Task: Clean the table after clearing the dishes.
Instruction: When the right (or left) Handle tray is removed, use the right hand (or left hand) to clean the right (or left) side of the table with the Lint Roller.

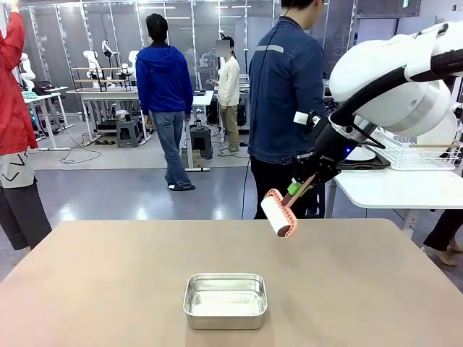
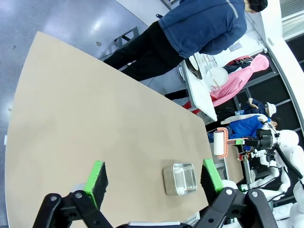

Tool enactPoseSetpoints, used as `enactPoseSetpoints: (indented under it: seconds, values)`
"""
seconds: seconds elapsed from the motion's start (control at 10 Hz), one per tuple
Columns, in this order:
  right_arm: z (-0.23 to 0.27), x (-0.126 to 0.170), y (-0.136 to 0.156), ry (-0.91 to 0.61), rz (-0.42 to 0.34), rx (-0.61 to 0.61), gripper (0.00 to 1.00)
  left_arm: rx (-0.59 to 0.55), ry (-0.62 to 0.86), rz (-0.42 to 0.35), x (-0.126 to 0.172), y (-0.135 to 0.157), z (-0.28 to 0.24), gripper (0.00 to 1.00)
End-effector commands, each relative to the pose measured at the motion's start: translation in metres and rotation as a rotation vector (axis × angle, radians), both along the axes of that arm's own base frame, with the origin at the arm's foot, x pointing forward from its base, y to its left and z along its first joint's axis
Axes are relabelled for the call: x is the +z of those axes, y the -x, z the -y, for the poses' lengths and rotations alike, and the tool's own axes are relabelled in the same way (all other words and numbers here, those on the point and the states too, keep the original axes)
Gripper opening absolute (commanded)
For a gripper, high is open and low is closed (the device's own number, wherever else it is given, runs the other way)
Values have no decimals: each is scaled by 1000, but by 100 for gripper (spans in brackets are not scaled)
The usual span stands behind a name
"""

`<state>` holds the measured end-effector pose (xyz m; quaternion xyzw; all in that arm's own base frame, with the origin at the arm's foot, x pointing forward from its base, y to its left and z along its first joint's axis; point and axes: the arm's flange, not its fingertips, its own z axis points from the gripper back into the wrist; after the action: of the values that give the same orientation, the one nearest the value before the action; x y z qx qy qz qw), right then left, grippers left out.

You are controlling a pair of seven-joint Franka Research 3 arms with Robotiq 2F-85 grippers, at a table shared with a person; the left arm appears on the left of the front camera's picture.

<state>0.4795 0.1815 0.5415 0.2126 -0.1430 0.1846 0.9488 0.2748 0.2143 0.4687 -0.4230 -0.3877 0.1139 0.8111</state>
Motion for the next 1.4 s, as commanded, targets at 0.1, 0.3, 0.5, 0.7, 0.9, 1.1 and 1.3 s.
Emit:
enactPoseSetpoints:
  seconds: [0.1,0.3,0.5,0.7,0.9,1.1,1.3]
  values:
    - [25,-50,-41,-278,-158,-98,21,-10,3,3,1,2,0,100]
    - [40,-98,-47,-348,-268,-137,21,-10,3,3,1,2,0,100]
    - [48,-136,-50,-308,-317,-214,21,-10,3,3,1,2,0,100]
    - [59,-166,-52,-298,-342,-239,21,-10,3,3,1,2,0,100]
    - [71,-206,-50,-291,-377,-303,21,-10,3,3,1,2,0,100]
    - [78,-236,-52,-310,-438,-346,21,-10,3,3,1,2,0,100]
    - [109,-262,-53,-254,-493,-445,21,-10,3,3,1,2,0,100]
